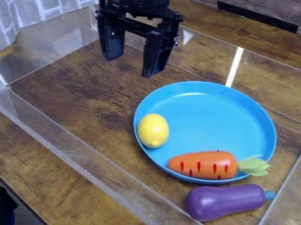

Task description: Move the carrot to the left side

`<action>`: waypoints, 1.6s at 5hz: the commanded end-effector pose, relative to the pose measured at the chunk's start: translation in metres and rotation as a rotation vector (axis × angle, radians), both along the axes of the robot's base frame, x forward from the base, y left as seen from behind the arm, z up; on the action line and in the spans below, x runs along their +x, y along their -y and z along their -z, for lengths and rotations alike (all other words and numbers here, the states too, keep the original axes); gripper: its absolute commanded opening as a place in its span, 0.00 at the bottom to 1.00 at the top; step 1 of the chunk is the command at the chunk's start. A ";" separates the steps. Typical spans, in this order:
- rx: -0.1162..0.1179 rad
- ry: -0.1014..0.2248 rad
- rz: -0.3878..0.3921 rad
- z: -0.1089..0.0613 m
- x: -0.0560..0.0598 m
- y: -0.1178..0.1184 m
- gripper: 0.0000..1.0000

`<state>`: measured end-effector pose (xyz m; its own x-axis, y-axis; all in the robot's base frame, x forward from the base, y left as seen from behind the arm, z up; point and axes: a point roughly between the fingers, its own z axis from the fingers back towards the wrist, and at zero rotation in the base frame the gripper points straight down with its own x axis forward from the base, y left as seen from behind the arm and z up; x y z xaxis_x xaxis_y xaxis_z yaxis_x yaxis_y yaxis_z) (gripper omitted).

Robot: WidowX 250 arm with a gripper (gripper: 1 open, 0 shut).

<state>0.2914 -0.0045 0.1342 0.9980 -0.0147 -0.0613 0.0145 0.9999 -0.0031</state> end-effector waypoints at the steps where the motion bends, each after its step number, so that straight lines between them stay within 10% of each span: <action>1: -0.002 -0.012 0.044 0.000 0.000 -0.011 1.00; 4: -0.011 -0.036 0.352 0.014 0.010 -0.010 1.00; 8: 0.012 -0.067 0.792 0.061 0.002 0.086 1.00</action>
<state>0.2899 -0.0895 0.0632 0.6836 -0.7132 -0.1550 0.7171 0.6958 -0.0393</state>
